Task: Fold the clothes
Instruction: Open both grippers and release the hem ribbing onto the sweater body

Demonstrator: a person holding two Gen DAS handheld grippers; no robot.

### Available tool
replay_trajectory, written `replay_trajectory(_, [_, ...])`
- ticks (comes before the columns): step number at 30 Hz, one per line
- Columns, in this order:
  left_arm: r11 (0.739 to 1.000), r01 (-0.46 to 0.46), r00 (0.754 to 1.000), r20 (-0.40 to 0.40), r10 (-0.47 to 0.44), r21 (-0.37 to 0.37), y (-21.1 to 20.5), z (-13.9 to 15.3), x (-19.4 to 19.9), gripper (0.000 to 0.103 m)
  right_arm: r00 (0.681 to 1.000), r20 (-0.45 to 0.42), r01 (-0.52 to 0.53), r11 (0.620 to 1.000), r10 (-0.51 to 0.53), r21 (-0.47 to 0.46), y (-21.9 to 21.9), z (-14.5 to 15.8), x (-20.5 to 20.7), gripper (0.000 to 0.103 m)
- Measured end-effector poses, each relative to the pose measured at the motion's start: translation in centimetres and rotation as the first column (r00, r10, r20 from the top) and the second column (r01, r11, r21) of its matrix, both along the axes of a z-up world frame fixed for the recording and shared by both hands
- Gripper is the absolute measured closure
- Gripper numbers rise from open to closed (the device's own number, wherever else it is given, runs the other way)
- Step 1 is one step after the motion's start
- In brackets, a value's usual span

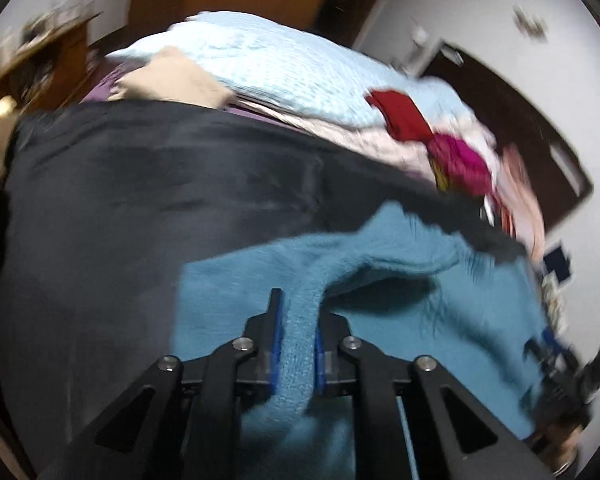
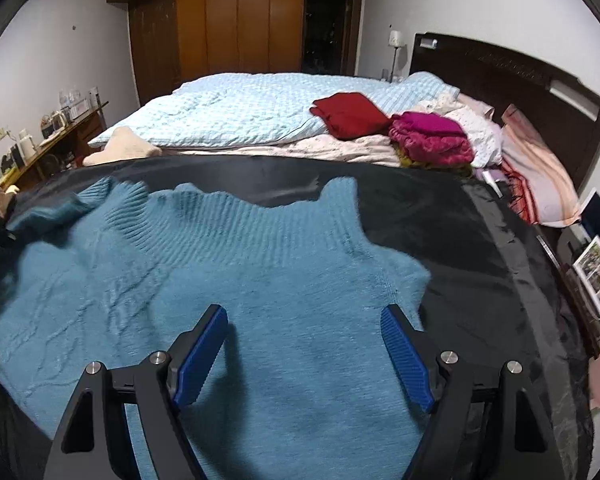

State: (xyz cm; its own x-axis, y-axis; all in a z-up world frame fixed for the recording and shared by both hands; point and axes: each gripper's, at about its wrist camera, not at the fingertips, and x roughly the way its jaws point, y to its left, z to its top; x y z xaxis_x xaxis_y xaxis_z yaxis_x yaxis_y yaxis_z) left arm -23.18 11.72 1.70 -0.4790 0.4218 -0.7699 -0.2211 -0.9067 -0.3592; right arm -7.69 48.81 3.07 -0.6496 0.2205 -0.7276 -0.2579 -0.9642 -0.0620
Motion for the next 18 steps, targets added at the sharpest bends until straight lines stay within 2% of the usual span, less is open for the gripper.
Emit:
replay_trajectory(2, [0.998,-0.039,0.999,0.029,0.038,0.051,-1.4,0.1,-0.4,0.094,1.000,-0.006,0.008,1.000,-0.008,0.013,0.2,0.0,-0.2,0.022])
replay_trajectory(5, [0.997,-0.055,0.997,0.055,0.052,0.047,-2.1,-0.3,-0.4,0.094,1.000,-0.013,0.020,0.999,-0.020,0.038,0.5,0.0,-0.7,0.022])
replay_trajectory(12, [0.992,-0.009,1.000,0.019,0.011,-0.126,-0.3,-0.4,1.4,0.090,0.999,-0.011,0.043,0.998,-0.043,0.047,1.3,0.8,-0.3,0.022])
replay_trajectory(14, [0.993,0.005,1.000,-0.001,-0.005,-0.119,-0.3,0.4,2.1,0.083,0.998,-0.020,0.060,0.998,-0.060,0.034,1.9,1.4,0.6,0.022])
replay_trajectory(16, [0.994,0.046,0.998,-0.028,-0.049,-0.098,0.0,1.3,3.4,0.068,0.997,-0.032,0.073,0.997,-0.074,-0.033,2.8,1.9,1.8,0.022])
replay_trajectory(18, [0.991,0.102,0.993,-0.056,-0.107,-0.085,0.9,2.1,5.0,0.057,0.997,-0.042,0.056,0.992,-0.061,-0.117,3.1,2.3,2.8,0.022])
